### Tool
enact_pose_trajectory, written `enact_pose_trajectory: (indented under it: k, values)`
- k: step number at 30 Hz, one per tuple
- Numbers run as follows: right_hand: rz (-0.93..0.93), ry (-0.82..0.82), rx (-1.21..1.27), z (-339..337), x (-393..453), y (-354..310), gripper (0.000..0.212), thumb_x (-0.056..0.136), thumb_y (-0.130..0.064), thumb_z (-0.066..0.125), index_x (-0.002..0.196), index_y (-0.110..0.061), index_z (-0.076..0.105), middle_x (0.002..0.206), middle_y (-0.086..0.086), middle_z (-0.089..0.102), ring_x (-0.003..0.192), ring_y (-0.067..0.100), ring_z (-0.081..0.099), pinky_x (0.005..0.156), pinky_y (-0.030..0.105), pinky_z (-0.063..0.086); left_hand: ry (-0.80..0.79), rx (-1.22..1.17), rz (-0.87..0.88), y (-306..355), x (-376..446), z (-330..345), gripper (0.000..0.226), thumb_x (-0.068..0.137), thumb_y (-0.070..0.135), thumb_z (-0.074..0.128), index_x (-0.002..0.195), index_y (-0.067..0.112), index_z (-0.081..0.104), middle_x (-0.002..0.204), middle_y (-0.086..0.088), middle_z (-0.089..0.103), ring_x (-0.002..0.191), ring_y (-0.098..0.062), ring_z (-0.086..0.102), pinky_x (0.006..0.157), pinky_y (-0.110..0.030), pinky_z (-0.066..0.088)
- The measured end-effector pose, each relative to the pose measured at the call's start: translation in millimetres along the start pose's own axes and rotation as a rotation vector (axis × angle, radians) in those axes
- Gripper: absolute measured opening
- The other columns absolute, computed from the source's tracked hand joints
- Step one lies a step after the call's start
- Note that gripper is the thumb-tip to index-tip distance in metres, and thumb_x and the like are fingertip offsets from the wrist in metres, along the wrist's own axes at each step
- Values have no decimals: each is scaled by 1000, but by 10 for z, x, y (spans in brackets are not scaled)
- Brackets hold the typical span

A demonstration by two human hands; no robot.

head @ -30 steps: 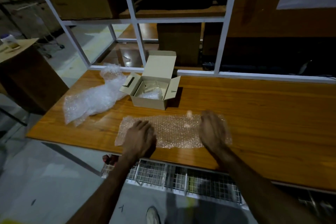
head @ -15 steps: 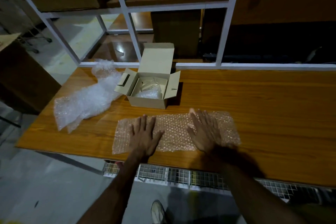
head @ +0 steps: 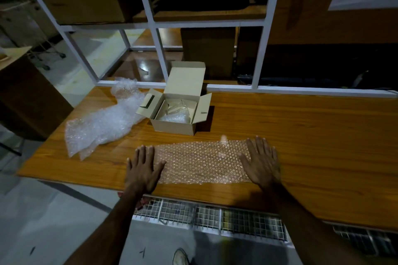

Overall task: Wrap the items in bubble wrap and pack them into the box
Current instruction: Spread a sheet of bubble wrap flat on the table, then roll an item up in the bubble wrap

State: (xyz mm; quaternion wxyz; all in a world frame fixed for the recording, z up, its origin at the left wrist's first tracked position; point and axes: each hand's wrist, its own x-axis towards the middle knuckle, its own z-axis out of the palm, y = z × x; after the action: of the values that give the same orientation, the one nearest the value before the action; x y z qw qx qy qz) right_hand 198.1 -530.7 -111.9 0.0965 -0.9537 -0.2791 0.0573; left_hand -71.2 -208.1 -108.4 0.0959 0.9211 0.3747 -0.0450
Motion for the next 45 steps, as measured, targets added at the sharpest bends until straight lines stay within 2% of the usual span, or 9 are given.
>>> enact_pose_trajectory:
  k: [7, 11, 18, 26, 30, 36, 39, 42, 45]
  values:
    - [0, -62, -1, -50, 9, 78, 86, 94, -82, -2, 166, -35, 2, 172, -3, -13, 159, 21, -15, 127, 54, -9, -31, 13, 30, 0, -87, -90, 93, 99, 79, 6, 168, 18, -6, 174, -14, -12, 162, -32, -5, 129, -59, 3]
    - [7, 3, 72, -193, -4, -49, 76, 102, -72, 16, 166, -32, 6, 174, 5, -6, 160, 28, -5, 125, 59, -6, 74, 2, 53, -59, -154, -60, 86, 103, 74, 16, 166, 15, 20, 174, -16, 13, 161, -36, 13, 127, -58, 8]
    - [-102, 153, 592, -890, 249, -1243, 34, 104, -31, 59, 137, -23, 61, 136, -2, 65, 117, 15, 62, 95, 35, 52, 372, -204, -4, -95, -285, -183, 52, 103, 48, 41, 123, 10, 70, 122, -15, 71, 109, -33, 63, 91, -47, 53]
    - [-99, -130, 761, -1071, 1248, -2382, 16, 100, -11, 66, 116, -12, 67, 105, 4, 70, 73, 18, 77, 72, 46, 66, 352, -520, -276, -106, -294, -316, 38, 85, 50, 56, 97, 16, 68, 92, -4, 57, 86, -25, 56, 75, -35, 45]
    - [-46, -235, 569, -872, 1645, -2519, 30, 94, -31, 75, 106, -3, 75, 101, 8, 73, 93, 23, 74, 81, 35, 61, 256, -645, -279, -212, -173, -378, 14, 90, 33, 75, 90, 24, 65, 67, 8, 67, 59, -14, 69, 59, -35, 60]
    - [-23, -334, 462, -653, 1996, -2636, 48, 104, -45, 57, 119, -1, 69, 102, 11, 71, 101, 28, 70, 77, 28, 48, 168, -601, -293, -275, -45, -424, 24, 93, 32, 78, 108, 21, 62, 79, 9, 66, 64, -7, 66, 53, -21, 49]
    - [124, -270, 522, -519, 2113, -2741, 24, 93, -10, 76, 105, 10, 69, 87, 22, 76, 71, 26, 77, 63, 33, 62, 180, -563, -315, -235, -55, -429, 16, 96, 28, 74, 94, 20, 59, 72, 10, 63, 61, -2, 61, 49, -19, 42]
    - [177, -278, 556, -518, 2134, -2783, 12, 89, -1, 77, 93, 7, 68, 75, 15, 71, 58, 20, 69, 41, 23, 49, 186, -585, -341, -247, -23, -357, 16, 96, 24, 69, 82, 20, 62, 69, 4, 67, 60, -12, 67, 57, -37, 60]
    - [103, -280, 645, -548, 2150, -2786, 9, 90, -2, 73, 85, -6, 67, 89, 13, 73, 73, 22, 70, 61, 35, 60, 203, -613, -370, -258, -16, -323, 18, 95, 23, 68, 78, 22, 63, 65, 4, 69, 58, -14, 69, 57, -41, 63]
